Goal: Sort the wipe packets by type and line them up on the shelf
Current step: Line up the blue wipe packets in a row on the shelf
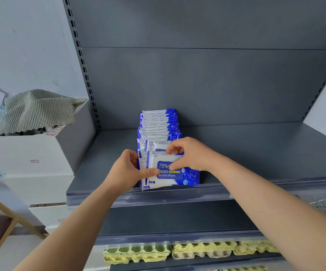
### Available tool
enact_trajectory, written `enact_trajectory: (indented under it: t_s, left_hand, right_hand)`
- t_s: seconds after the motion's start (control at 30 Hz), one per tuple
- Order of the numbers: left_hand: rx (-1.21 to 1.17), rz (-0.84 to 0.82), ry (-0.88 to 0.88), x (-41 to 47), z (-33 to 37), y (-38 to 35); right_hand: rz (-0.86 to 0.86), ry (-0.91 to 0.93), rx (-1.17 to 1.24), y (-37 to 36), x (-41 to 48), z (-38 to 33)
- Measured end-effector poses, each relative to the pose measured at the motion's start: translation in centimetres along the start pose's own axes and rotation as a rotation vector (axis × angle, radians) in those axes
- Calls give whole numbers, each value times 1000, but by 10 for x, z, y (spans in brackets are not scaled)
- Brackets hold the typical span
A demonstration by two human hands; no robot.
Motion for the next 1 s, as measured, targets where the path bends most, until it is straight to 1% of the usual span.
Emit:
enact_trajectory:
  t_s: [0.07,0.17,0.27,0.4,0.47,0.53,0.57,0.67,0.8,0.93,1.0]
  left_hand:
    - [115,11,-2,-3,0,-3]
    - [188,-9,-35,-5,1,-3]
    - [220,-41,-72,-5,2,-4]
    - [196,40,-143,1,10,-2]
    - [217,30,-157,2,11,-4]
    - [265,-2,-163,3,10,-4]
    - [252,-15,-169,3,9,-3]
    - [73,-85,-159,4,10,2]
    - [160,-165,-121,4,10,-8]
    - [73,-180,-81,-1,9,-11]
    - [18,-217,-46,0,5,-15]
  right_hand:
    - [16,26,-70,-2,-2,-1]
    - [30,-1,-138,5,-12,13]
    - [29,-60,-133,9,-21,28]
    - [122,-55,-239,16,-13,24]
    - [75,-66,-197,12,-8,25]
    - [-48,-78,-103,3,-9,29]
    - [-102,-86,-71,-2,-11,31]
    - [-195,-102,-69,-10,-14,29]
    - [-240,-144,-87,-13,-11,25]
    - [-183,-178,-6,-11,-16,33]
    - [-159,-178,83,-14,-17,35]
Point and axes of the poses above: each hand's wrist, its own x-axis towards the middle knuckle, its own y-axis out of the back of the hand, z = x × y, the point moved 7 cm from there along x, towards the middle knuckle, and after that the axes turned 5 degrees about y, right-handed, at the moved point
